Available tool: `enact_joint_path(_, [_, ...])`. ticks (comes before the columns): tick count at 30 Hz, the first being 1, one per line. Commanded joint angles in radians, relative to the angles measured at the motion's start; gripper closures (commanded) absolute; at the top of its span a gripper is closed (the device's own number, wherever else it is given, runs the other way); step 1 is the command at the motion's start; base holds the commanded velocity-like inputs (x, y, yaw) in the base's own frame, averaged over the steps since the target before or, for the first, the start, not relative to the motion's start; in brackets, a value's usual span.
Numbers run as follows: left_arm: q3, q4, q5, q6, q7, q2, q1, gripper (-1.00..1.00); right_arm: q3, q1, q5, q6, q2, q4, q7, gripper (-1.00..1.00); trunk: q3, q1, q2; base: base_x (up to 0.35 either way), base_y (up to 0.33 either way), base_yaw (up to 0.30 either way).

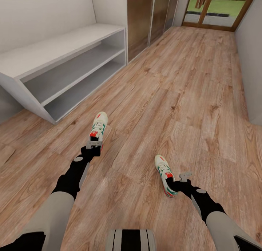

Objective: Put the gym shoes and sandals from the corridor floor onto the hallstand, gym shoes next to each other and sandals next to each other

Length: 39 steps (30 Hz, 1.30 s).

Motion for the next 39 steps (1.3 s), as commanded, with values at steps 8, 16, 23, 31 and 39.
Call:
enact_joint_path(8, [0.007, -0.006, -0.011, 0.006, -0.006, -0.004, -0.005, 1.00, -0.008, -0.001, 0.011, -0.004, 0.001, 0.001, 0.007, -1.00, -0.005, 0.000, 0.000, 0.000, 0.000, 0.000])
enact_joint_path(16, [0.003, -0.056, -0.009, 0.005, -0.007, -0.008, -0.009, 1.00, -0.008, -0.001, 0.010, -0.004, 0.001, 0.002, 0.007, -1.00, -0.025, 0.002, -0.001, 0.000, 0.000, 0.000])
enact_joint_path(23, [-0.055, -0.065, -0.009, 0.006, -0.005, -0.005, -0.002, 1.00, -0.008, -0.001, 0.010, -0.004, 0.001, 0.001, 0.007, -1.00, -0.028, 0.002, -0.001, 0.000, 0.000, 0.000])
enact_joint_path(31, [-0.075, -0.066, -0.008, 0.006, -0.005, -0.004, -0.001, 1.00, -0.008, -0.001, 0.010, -0.004, 0.001, 0.001, 0.007, -1.00, -0.049, 0.004, -0.002, 0.000, 0.000, 0.000])
enact_joint_path(39, [-0.077, -0.067, -0.008, 0.006, -0.004, -0.005, -0.001, 1.00, -0.008, -0.001, 0.010, -0.004, 0.000, 0.000, 0.007, -1.00, -0.056, 0.004, -0.002, 0.000, 0.000, 0.000])
